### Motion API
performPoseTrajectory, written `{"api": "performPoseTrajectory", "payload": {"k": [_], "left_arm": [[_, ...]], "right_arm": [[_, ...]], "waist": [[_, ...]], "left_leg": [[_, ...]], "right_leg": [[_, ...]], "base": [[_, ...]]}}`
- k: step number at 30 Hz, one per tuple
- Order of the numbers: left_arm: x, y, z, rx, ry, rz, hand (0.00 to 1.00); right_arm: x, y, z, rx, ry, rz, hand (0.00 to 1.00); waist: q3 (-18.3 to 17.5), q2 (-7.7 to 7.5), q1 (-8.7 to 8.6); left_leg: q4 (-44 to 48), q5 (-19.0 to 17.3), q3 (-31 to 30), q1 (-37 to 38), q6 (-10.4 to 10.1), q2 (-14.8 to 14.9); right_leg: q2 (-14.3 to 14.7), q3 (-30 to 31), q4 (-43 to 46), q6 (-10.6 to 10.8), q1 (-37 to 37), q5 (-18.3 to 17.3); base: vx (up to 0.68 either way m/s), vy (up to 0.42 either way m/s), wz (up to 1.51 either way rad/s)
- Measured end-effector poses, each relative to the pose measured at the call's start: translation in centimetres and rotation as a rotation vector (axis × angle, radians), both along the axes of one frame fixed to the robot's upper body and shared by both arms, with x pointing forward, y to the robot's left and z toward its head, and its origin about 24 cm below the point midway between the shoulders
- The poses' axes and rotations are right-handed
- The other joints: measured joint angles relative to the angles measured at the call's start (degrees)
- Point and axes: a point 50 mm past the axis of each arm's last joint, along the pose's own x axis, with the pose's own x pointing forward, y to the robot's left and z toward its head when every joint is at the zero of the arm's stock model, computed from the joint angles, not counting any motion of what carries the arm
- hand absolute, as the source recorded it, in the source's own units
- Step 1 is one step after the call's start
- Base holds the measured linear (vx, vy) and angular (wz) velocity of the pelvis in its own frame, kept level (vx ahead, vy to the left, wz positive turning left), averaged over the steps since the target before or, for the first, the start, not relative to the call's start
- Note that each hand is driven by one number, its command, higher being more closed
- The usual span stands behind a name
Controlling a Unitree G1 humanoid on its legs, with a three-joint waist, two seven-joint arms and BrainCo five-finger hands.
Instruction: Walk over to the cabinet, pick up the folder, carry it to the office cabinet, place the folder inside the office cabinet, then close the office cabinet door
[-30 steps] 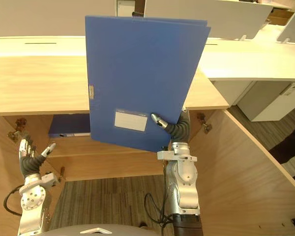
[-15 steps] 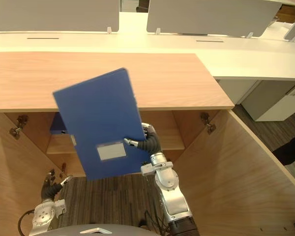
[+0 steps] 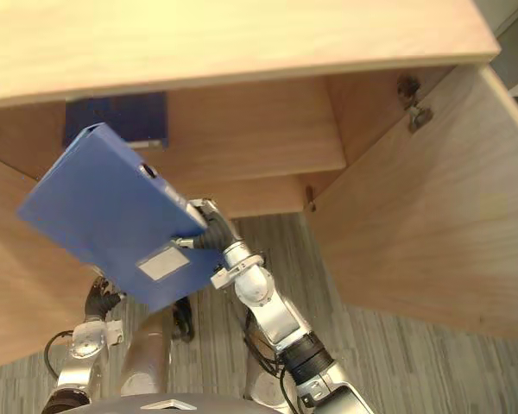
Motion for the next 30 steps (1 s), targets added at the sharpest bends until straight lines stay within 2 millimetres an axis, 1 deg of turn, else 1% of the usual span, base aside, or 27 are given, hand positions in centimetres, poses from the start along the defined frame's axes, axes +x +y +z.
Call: {"api": "performPoseTrajectory", "payload": {"k": [1,2,4,5,8,9,10,11,13,14,16,18,21,23,25,26,29,30], "left_arm": [[0.1,-0.1,0.2,-0.001,-0.009,-0.003,0.00],[0.6,-0.3,0.7,-0.004,-0.037,-0.006,0.00],[0.8,-0.5,1.0,-0.007,-0.054,-0.008,0.00],[1.3,-0.5,1.4,-0.005,-0.077,-0.012,0.00],[1.7,-0.6,2.1,-0.002,-0.108,-0.015,0.00],[2.2,-0.6,2.6,-0.001,-0.131,-0.020,0.00],[2.7,-0.7,2.9,-0.001,-0.149,-0.025,0.00],[2.9,-0.8,3.2,0.000,-0.160,-0.027,0.00],[3.8,-0.9,4.2,0.002,-0.207,-0.036,0.00],[3.9,-0.9,4.4,0.002,-0.216,-0.038,0.00],[4.5,-1.1,4.8,-0.003,-0.234,-0.043,0.00],[4.9,-1.2,5.2,-0.017,-0.253,-0.041,0.00],[5.5,-1.2,5.9,-0.015,-0.286,-0.044,0.00],[5.6,-1.0,6.2,-0.023,-0.306,-0.032,0.00],[5.9,-0.8,6.6,-0.039,-0.328,-0.018,0.00],[5.9,-0.7,6.7,-0.043,-0.334,-0.013,0.00],[6.1,-0.6,7.5,-0.042,-0.373,-0.008,0.00],[6.1,-0.6,7.6,-0.044,-0.377,-0.007,0.00]], "right_arm": [[-0.2,0.0,0.4,0.001,-0.021,0.006,1.00],[-0.5,0.2,1.9,0.019,-0.086,0.015,1.00],[-0.5,0.2,2.9,0.041,-0.126,0.013,1.00],[-0.4,-0.1,3.7,0.064,-0.160,-0.005,1.00],[-0.2,-0.8,4.5,0.094,-0.188,-0.037,1.00],[0.1,-1.3,4.9,0.120,-0.189,-0.059,1.00],[0.4,-2.0,5.1,0.154,-0.185,-0.088,1.00],[0.6,-2.4,5.3,0.178,-0.182,-0.099,1.00],[1.3,-3.7,6.3,0.270,-0.184,-0.139,1.00],[1.4,-4.0,6.5,0.289,-0.183,-0.144,1.00],[2.0,-5.6,7.3,0.379,-0.180,-0.188,1.00],[2.5,-6.8,8.0,0.458,-0.180,-0.222,1.00],[3.5,-9.3,8.8,0.593,-0.172,-0.298,1.00],[3.8,-10.4,9.4,0.682,-0.175,-0.312,1.00],[4.1,-11.7,10.5,0.803,-0.197,-0.328,1.00],[4.1,-12.0,10.8,0.833,-0.204,-0.327,1.00],[4.4,-13.5,12.7,0.975,-0.259,-0.299,1.00],[4.6,-13.7,13.0,0.997,-0.262,-0.297,1.00]], "waist": [[0.05,0.02,0.20],[1.67,0.13,0.37],[2.03,0.24,0.49],[2.70,0.39,0.73],[3.20,0.45,1.05],[4.38,0.70,1.24],[4.75,0.98,1.67],[4.98,0.93,1.87],[7.18,1.01,2.33],[7.54,0.97,2.46],[8.60,1.02,2.83],[9.60,1.05,3.08],[9.83,0.97,3.53],[10.01,0.94,3.50],[10.14,0.96,3.55],[10.16,0.93,3.58],[10.30,0.96,3.76],[10.30,0.96,3.81]], "left_leg": [[1.35,-0.41,0.01,-1.61,0.01,0.41],[4.56,-1.34,0.00,-4.90,-0.08,1.52],[7.49,-2.20,-0.04,-8.06,-0.37,2.59],[9.91,-2.88,-0.24,-10.76,-0.36,3.34],[12.88,-3.69,-0.70,-14.59,-0.38,3.81],[14.79,-3.99,-1.44,-16.17,-0.09,3.96],[16.65,-4.57,-1.82,-18.44,-0.08,4.19],[17.35,-4.75,-1.99,-19.49,-0.20,4.21],[19.89,-5.33,-3.12,-22.88,-0.54,4.24],[20.47,-5.40,-3.21,-23.74,-0.50,4.27],[22.63,-5.83,-3.98,-26.72,-0.74,4.43],[23.84,-6.11,-4.57,-27.96,-0.81,4.56],[25.27,-6.57,-4.91,-29.86,-1.14,4.69],[26.13,-6.82,-5.23,-30.96,-1.21,4.80],[26.88,-6.84,-6.00,-32.55,-1.25,4.85],[27.08,-6.84,-6.15,-32.94,-1.26,4.85],[27.97,-6.83,-6.80,-35.15,-1.35,4.87],[27.96,-6.78,-6.97,-35.42,-1.39,4.86]], "right_leg": [[0.07,0.00,1.33,0.13,-1.63,-0.52],[0.18,-0.08,4.43,-0.38,-5.04,-1.29],[0.57,0.01,6.99,-0.65,-8.18,-1.97],[0.80,-0.02,9.17,-1.04,-10.81,-2.43],[0.78,0.03,12.41,-1.29,-14.72,-3.25],[0.66,-0.06,14.50,-1.06,-16.08,-3.71],[0.57,-0.30,16.52,-1.07,-18.15,-4.46],[0.47,-0.30,17.45,-1.15,-19.30,-4.87],[0.13,-0.61,20.65,-1.34,-22.55,-6.09],[0.05,-0.69,21.41,-1.53,-23.35,-6.42],[-0.06,-0.91,24.01,-1.69,-26.20,-7.38],[-0.09,-1.08,25.42,-1.90,-27.36,-8.03],[-0.14,-1.15,27.28,-2.11,-29.37,-8.90],[-0.14,-1.23,28.24,-2.18,-30.40,-9.35],[-0.14,-1.54,29.06,-2.30,-31.73,-9.59],[-0.14,-1.63,29.29,-2.27,-32.04,-9.66],[-0.37,-2.43,30.19,-2.44,-33.64,-9.98],[-0.41,-2.59,30.18,-2.47,-33.77,-10.00]], "base": [[-0.17,-0.051,-0.10],[-0.11,-0.042,-0.07],[-0.10,-0.029,-0.12],[-0.08,-0.022,-0.11],[-0.07,-0.029,-0.01],[-0.05,-0.031,0.10],[-0.06,-0.041,0.11],[-0.04,-0.037,0.12],[-0.03,-0.066,0.13],[-0.04,-0.095,0.12],[-0.02,-0.091,0.08],[-0.02,-0.085,0.05],[-0.03,-0.087,0.03],[-0.05,-0.086,0.01],[-0.05,-0.078,0.04],[-0.05,-0.068,0.05],[-0.06,-0.066,0.07],[-0.06,-0.059,0.06]]}}
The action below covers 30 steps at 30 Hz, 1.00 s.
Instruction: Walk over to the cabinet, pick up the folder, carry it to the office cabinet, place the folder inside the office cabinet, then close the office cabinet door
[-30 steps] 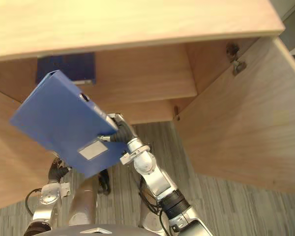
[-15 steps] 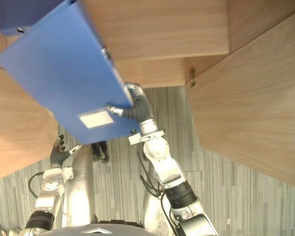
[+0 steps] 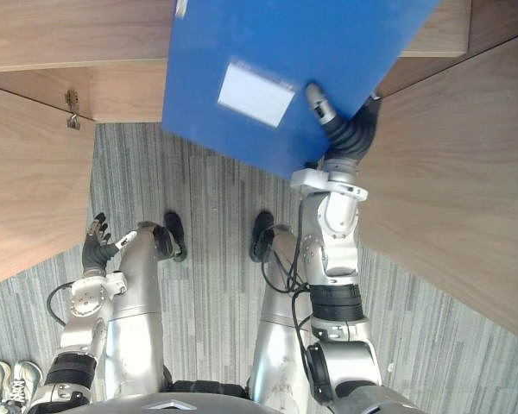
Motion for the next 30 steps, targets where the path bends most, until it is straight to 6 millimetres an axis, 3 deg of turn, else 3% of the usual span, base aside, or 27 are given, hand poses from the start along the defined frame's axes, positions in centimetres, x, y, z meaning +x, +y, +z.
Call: {"api": "performPoseTrajectory", "payload": {"k": [4,8,12,16,22,28,29,30], "left_arm": [[0.2,-0.3,0.5,-0.016,-0.028,-0.001,0.00],[1.3,-0.6,1.6,-0.017,-0.058,-0.011,0.00],[1.5,-1.3,2.5,-0.055,-0.103,-0.026,0.00],[1.4,-1.2,2.4,-0.069,-0.106,-0.022,0.00],[1.4,-1.5,2.9,-0.092,-0.138,-0.034,0.00],[1.4,-1.8,3.1,-0.092,-0.151,-0.046,0.00],[1.4,-1.8,3.2,-0.095,-0.152,-0.048,0.00],[1.4,-1.9,3.2,-0.100,-0.153,-0.048,0.00]], "right_arm": [[1.0,-1.3,1.4,0.113,-0.026,0.020,1.00],[2.9,-0.8,3.1,0.185,-0.025,0.108,1.00],[4.2,-0.9,6.4,0.262,-0.067,0.185,1.00],[4.7,-1.4,9.0,0.351,-0.111,0.246,1.00],[4.6,-3.1,9.9,0.558,-0.178,0.289,1.00],[4.4,-2.8,12.1,0.624,-0.232,0.339,1.00],[4.5,-2.8,12.6,0.630,-0.233,0.343,0.00],[4.5,-2.9,12.8,0.633,-0.231,0.339,0.00]], "waist": [[0.00,0.00,0.39],[0.00,-0.01,0.27],[0.01,-0.01,0.25],[0.00,-0.01,0.28],[0.00,0.00,0.67],[-0.13,-0.05,0.91],[-0.13,-0.06,0.97],[-0.13,-0.05,1.03]], "left_leg": [[-0.29,0.36,-0.85,-1.64,-0.27,-0.50],[-0.66,0.70,-1.01,-2.59,-0.36,-0.63],[-1.74,1.63,-1.08,-3.87,-0.48,-0.78],[-2.81,2.35,-1.26,-3.97,-0.94,-0.88],[-4.42,3.97,-2.66,-5.10,-1.55,-1.60],[-6.77,5.89,-2.60,-5.55,-1.82,-1.82],[-7.37,6.41,-2.72,-5.62,-2.09,-1.87],[-7.59,6.65,-2.78,-5.62,-2.12,-1.90]], "right_leg": [[-0.57,-0.83,0.13,-0.26,-1.19,-0.36],[-0.77,-1.22,0.07,-0.34,-1.92,-0.40],[-1.15,-1.80,-0.24,-0.36,-3.11,-0.38],[-1.34,-2.36,-0.60,-0.36,-3.22,-0.39],[-1.85,-3.99,-1.11,-0.47,-3.57,-0.42],[-1.97,-4.54,-2.21,-1.82,-4.51,0.38],[-1.99,-4.75,-2.32,-2.03,-4.65,0.50],[-2.00,-4.83,-2.37,-2.10,-4.67,0.54]], "base": [[-0.04,-0.052,0.10],[-0.01,-0.050,0.05],[-0.01,-0.048,0.09],[-0.02,-0.049,0.07],[-0.03,-0.041,0.13],[-0.04,-0.030,0.06],[-0.03,-0.035,0.09],[-0.04,-0.038,0.09]]}}
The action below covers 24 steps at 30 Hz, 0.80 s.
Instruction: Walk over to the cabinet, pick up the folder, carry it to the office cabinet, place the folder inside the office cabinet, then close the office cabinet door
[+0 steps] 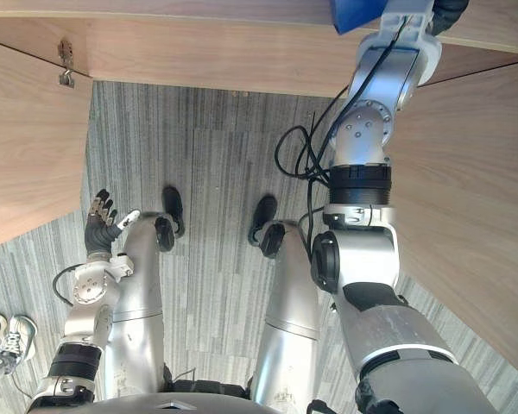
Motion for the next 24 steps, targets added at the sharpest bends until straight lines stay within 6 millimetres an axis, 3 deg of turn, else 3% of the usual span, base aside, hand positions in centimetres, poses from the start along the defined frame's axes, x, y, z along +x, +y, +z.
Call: {"api": "performPoseTrajectory", "payload": {"k": [13,24], "left_arm": [[0.0,-0.1,0.2,-0.026,-0.010,-0.006,0.00],[0.0,0.0,0.2,-0.026,-0.010,-0.004,0.00]], "right_arm": [[-0.4,-1.7,2.2,-0.012,-0.002,-0.045,0.00],[-0.2,-1.3,2.4,-0.052,0.012,-0.035,0.00]], "waist": [[-0.05,0.01,-0.10],[-0.05,0.01,-0.14]], "left_leg": [[-2.99,2.99,-1.25,-0.38,-0.68,-0.30],[-3.47,3.60,-1.27,-0.47,-0.90,-0.17]], "right_leg": [[-0.14,-1.88,-1.45,-1.91,-0.10,1.16],[0.00,-1.97,-1.45,-2.34,-0.42,1.42]], "base": [[-0.02,-0.011,0.04],[0.00,0.000,0.00]]}}
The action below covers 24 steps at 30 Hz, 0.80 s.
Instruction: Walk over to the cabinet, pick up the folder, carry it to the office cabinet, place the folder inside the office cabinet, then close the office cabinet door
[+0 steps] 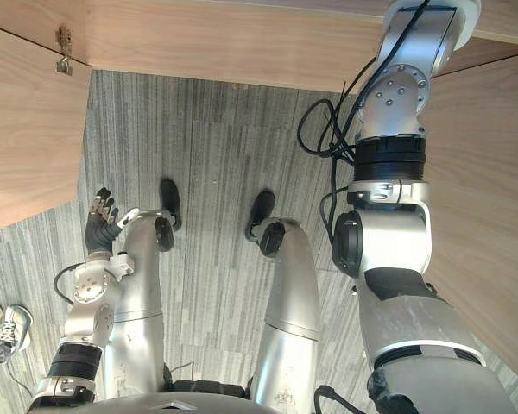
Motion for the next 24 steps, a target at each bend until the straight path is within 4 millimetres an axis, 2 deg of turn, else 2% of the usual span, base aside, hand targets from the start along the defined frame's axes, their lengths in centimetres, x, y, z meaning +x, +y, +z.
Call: {"api": "performPoseTrajectory", "payload": {"k": [4,12,17,21,24], "left_arm": [[0.0,0.1,0.0,-0.001,0.001,0.004,0.00],[0.0,0.2,-0.1,0.004,0.008,-0.007,0.00],[0.0,0.3,-0.9,0.023,0.046,-0.024,0.00],[0.0,0.8,-1.4,0.043,0.072,-0.039,0.00],[0.0,0.9,-1.5,0.049,0.081,-0.039,0.00]], "right_arm": [[-0.1,0.2,0.3,-0.070,0.010,-0.026,0.00],[-0.2,1.5,1.3,-0.496,0.058,-0.169,0.00],[0.6,1.4,-0.5,-0.622,0.110,-0.165,0.00],[1.8,0.6,-2.1,-0.739,0.214,-0.185,0.00],[1.8,-0.1,-2.7,-0.873,0.262,-0.265,0.00]], "waist": [[0.00,0.00,-0.03],[0.00,0.00,-1.34],[-0.17,-0.06,-1.35],[-0.17,-0.06,-1.51],[-0.17,-0.06,-1.59]], "left_leg": [[0.26,0.00,0.02,-0.02,0.00,0.34],[-0.69,0.47,0.52,0.50,0.38,1.15],[-2.83,1.08,1.49,2.43,0.60,1.35],[-3.96,1.42,1.74,3.12,0.75,1.43],[-4.30,1.55,1.78,3.32,0.87,1.50]], "right_leg": [[0.27,0.00,-0.10,-0.11,0.04,0.27],[1.18,0.00,-2.65,0.18,0.89,2.06],[1.41,0.05,-5.02,0.33,2.61,3.02],[1.70,0.03,-6.60,0.57,3.40,3.77],[1.88,0.00,-7.35,0.69,3.78,4.17]], "base": [[-0.01,0.014,-0.04],[-0.01,0.027,-0.08],[0.00,0.010,-0.03],[0.00,0.026,-0.03],[0.00,0.010,-0.01]]}}
